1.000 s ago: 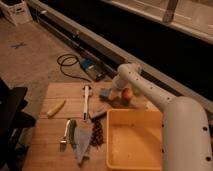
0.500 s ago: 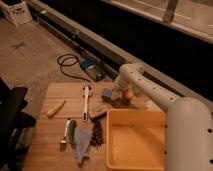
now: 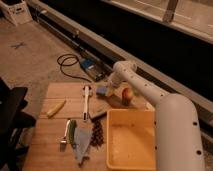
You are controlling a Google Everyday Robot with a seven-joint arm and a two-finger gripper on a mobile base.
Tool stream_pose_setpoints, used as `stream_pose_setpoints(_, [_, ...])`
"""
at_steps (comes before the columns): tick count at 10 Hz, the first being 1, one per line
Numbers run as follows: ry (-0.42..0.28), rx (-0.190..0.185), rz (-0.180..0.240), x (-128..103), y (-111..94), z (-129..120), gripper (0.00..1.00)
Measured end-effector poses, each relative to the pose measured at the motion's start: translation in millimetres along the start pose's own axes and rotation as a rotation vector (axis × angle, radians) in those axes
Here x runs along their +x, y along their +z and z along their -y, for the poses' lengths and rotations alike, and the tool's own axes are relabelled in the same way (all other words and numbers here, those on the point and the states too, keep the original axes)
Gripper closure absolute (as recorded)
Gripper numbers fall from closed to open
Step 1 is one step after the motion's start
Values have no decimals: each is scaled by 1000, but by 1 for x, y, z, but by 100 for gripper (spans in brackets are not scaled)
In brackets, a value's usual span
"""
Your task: Wipe table surface with sponge
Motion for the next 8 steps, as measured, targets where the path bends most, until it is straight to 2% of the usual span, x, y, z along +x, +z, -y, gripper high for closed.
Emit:
stream_pose_setpoints(2, [-16,-21,26,-10,3,-17,95])
stream_pose_setpoints(4, [-17,-61,41,-10,4,-42,95])
stream_pose_setpoints(6, [-10,-83,29,-4,2,-59,95])
stream_pose_setpoints(8, [4,-68,-1,10,-3,-55,95])
